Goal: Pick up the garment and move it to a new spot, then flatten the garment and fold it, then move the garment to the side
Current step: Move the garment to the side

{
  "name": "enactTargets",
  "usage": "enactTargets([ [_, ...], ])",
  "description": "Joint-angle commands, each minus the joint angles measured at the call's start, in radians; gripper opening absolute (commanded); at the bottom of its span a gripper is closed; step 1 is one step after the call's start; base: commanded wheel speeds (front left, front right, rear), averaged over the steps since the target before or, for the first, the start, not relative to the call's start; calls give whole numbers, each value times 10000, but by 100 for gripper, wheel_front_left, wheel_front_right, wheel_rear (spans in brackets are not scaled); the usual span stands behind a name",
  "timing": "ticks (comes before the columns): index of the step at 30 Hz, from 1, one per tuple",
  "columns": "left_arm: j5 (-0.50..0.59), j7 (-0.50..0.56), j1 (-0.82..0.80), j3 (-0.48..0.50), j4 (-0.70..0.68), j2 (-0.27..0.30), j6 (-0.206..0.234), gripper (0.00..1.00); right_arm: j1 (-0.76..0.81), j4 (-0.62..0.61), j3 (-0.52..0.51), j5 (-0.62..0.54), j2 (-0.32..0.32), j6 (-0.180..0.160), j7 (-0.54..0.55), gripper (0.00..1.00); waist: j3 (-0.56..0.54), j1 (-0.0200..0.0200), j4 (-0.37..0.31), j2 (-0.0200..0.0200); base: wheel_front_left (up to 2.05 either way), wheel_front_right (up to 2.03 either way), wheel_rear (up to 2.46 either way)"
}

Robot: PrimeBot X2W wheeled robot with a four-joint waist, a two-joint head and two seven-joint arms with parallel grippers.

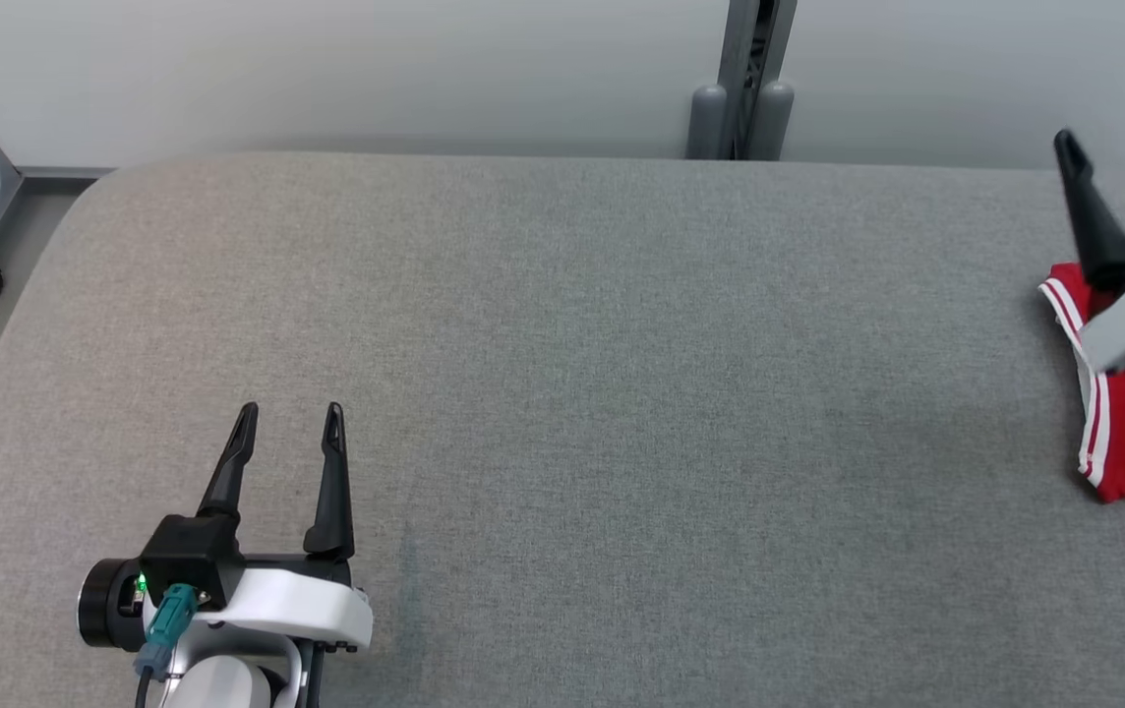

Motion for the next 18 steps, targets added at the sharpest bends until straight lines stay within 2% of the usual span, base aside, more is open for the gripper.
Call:
enactTargets([
  [1,-12,-37,132,47,-66,40,64,100,372,-100,-161,-21,120,-1,-195,100,-125,0,14,0,0,0,0],
  [3,17,-37,161,106,-176,40,74,100,1040,-436,-725,155,582,-1,-529,100,-246,0,30,0,0,0,0],
  [8,34,-37,380,194,-435,37,127,100,2866,-1508,-1789,-347,1683,2,-859,100,-478,0,-8,0,0,0,0],
  [18,122,-37,649,214,-718,37,177,100,5986,-4045,-3885,-2559,3955,0,-887,100,-651,0,-60,0,0,0,0],
])
